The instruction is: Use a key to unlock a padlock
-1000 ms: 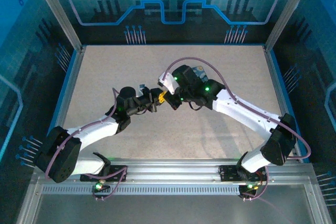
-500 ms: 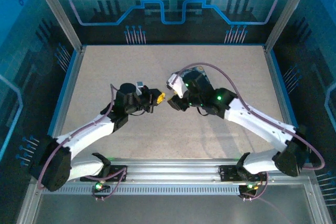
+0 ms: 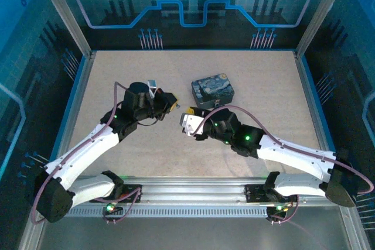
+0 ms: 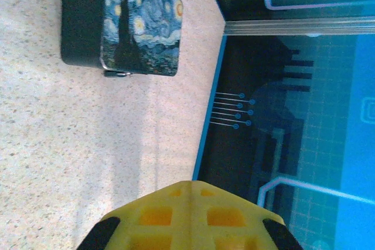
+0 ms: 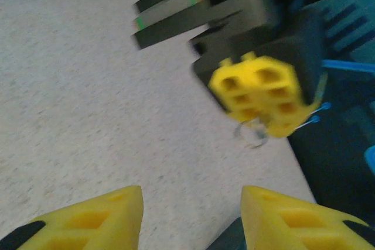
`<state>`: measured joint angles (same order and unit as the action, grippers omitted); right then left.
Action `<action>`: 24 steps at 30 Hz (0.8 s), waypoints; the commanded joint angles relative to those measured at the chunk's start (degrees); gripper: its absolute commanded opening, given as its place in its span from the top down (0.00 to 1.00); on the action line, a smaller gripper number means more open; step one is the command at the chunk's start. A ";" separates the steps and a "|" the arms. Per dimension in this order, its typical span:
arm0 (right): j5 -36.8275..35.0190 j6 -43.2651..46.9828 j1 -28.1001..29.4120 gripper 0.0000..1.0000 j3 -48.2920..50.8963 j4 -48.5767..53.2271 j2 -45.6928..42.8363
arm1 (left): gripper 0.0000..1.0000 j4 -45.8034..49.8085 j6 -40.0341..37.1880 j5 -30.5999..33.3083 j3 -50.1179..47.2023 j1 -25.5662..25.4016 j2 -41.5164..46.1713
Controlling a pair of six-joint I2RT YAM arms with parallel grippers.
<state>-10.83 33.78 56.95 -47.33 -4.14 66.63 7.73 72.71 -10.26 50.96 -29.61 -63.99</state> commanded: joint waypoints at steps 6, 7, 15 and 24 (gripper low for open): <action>-3.76 -0.23 0.92 0.64 -0.96 -10.70 3.33 | 1.00 2.79 -0.53 1.21 0.57 -0.88 0.86; -3.84 -0.21 0.96 0.66 -1.00 -10.85 3.73 | 1.00 2.54 -0.32 1.23 0.39 -0.84 0.85; -5.16 0.03 0.96 0.73 -1.93 -10.74 5.74 | 1.00 1.31 0.79 0.69 -0.23 -0.98 0.47; -5.95 0.96 0.97 0.75 -2.66 -10.95 6.79 | 1.00 0.66 1.04 0.17 -0.55 -0.99 -0.13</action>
<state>-15.88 34.17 57.10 -47.66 -12.58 73.01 9.78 73.52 -9.82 50.85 -30.17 -64.01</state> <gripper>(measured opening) 0.254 0.053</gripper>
